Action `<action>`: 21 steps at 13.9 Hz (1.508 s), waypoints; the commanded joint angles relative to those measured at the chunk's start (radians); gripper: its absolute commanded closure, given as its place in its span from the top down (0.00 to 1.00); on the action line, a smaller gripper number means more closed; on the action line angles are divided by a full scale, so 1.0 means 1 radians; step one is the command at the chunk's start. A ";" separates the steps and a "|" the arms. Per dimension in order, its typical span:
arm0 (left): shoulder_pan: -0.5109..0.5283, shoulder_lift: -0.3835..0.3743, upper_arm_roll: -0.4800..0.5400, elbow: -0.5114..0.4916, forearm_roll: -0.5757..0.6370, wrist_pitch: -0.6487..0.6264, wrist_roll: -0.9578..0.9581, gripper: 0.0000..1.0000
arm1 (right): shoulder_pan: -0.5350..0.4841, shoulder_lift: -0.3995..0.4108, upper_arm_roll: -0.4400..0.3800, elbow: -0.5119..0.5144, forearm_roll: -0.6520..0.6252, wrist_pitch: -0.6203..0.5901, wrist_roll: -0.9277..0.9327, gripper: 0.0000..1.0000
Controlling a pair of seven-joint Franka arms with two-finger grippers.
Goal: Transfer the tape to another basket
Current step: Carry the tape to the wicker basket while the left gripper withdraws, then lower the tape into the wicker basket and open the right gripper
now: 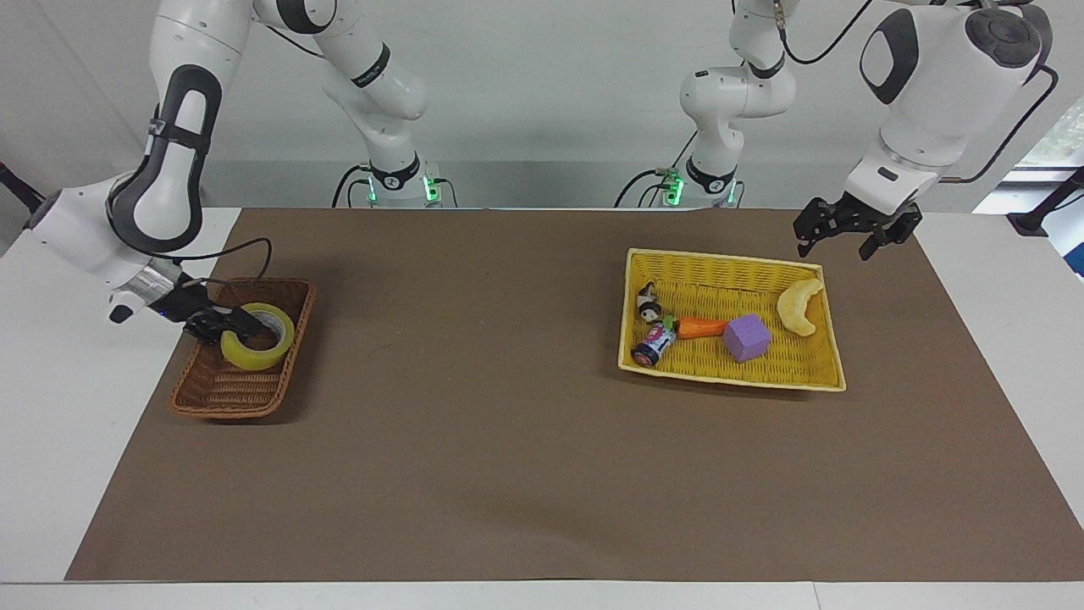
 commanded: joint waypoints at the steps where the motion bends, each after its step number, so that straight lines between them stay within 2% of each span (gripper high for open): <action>1: 0.019 0.002 -0.011 0.045 0.018 -0.060 0.028 1.00 | -0.007 0.004 0.010 0.007 0.014 0.000 0.001 1.00; 5: 0.035 -0.005 -0.011 0.029 0.015 -0.048 0.049 1.00 | 0.029 -0.011 0.009 0.054 -0.029 -0.003 0.070 1.00; 10: 0.050 -0.010 -0.013 0.016 -0.005 -0.049 0.039 1.00 | 0.159 -0.111 0.010 0.126 -0.259 -0.003 0.392 1.00; 14: 0.053 -0.008 -0.013 0.023 -0.005 -0.061 0.037 1.00 | 0.246 -0.174 0.010 0.139 -0.320 -0.003 0.496 1.00; 15: 0.061 -0.008 -0.013 0.025 -0.005 -0.052 0.039 1.00 | 0.282 -0.197 0.012 0.139 -0.377 -0.004 0.558 1.00; 17: 0.065 -0.007 -0.013 0.025 -0.005 -0.051 0.039 1.00 | 0.369 -0.240 0.019 0.137 -0.490 -0.024 0.737 1.00; 19: 0.065 -0.007 -0.013 0.025 -0.004 -0.051 0.039 1.00 | 0.429 -0.264 0.021 0.137 -0.498 -0.084 0.855 1.00; 21: 0.065 -0.007 -0.013 0.025 -0.005 -0.051 0.039 1.00 | 0.451 -0.297 0.025 0.139 -0.498 -0.140 0.874 1.00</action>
